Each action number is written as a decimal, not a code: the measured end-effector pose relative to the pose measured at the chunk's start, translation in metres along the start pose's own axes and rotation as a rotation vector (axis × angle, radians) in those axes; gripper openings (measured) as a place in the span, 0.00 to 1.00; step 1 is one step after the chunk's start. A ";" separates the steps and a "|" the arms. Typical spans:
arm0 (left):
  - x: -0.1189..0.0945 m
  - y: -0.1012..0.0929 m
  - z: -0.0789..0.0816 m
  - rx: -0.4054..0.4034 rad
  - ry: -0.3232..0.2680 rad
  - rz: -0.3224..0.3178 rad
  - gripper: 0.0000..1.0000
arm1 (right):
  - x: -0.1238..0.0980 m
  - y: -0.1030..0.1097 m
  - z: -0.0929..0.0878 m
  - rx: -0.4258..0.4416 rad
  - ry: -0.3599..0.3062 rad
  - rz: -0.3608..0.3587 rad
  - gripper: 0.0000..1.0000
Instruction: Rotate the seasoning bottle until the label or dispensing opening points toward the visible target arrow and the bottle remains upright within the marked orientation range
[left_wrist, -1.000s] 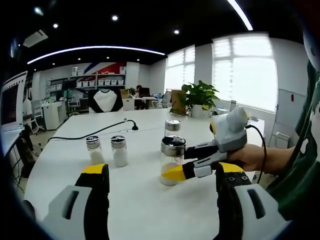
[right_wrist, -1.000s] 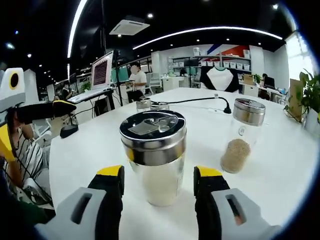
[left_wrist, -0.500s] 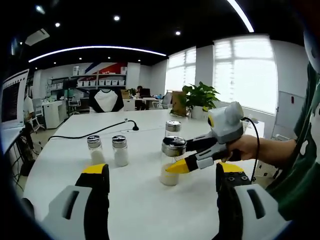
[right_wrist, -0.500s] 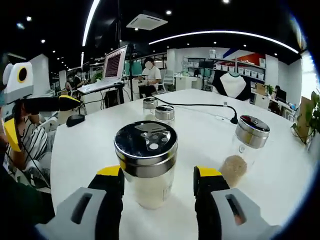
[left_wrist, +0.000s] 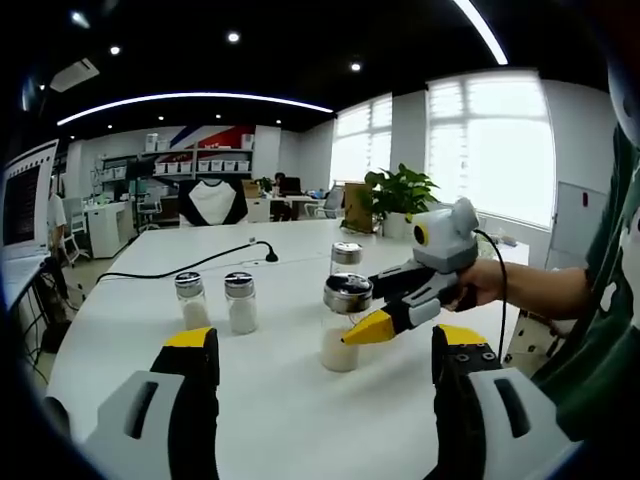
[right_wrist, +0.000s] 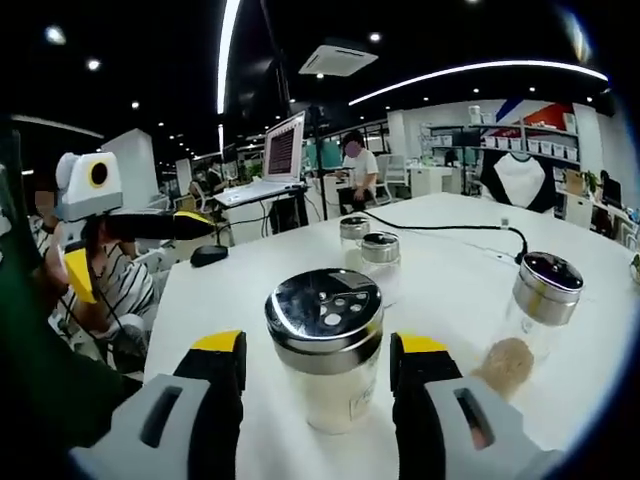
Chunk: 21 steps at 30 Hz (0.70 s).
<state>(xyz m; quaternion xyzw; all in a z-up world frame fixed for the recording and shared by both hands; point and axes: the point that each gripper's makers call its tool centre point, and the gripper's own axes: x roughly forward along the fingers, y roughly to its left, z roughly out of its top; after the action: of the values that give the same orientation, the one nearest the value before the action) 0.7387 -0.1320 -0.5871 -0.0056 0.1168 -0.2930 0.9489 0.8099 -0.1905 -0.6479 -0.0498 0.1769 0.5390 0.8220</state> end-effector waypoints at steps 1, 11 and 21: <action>0.000 0.000 0.000 0.001 0.001 -0.001 0.92 | 0.001 0.003 0.002 -0.003 -0.016 0.030 0.59; -0.002 -0.001 0.003 -0.020 -0.013 -0.009 0.92 | 0.006 0.001 0.002 0.051 -0.055 0.139 0.55; -0.004 0.002 0.003 -0.021 -0.013 -0.004 0.92 | 0.007 -0.003 -0.008 0.027 -0.032 0.152 0.47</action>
<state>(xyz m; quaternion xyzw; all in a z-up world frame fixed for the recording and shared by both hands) 0.7371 -0.1287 -0.5839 -0.0178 0.1139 -0.2937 0.9489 0.8138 -0.1878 -0.6577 -0.0162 0.1743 0.5982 0.7820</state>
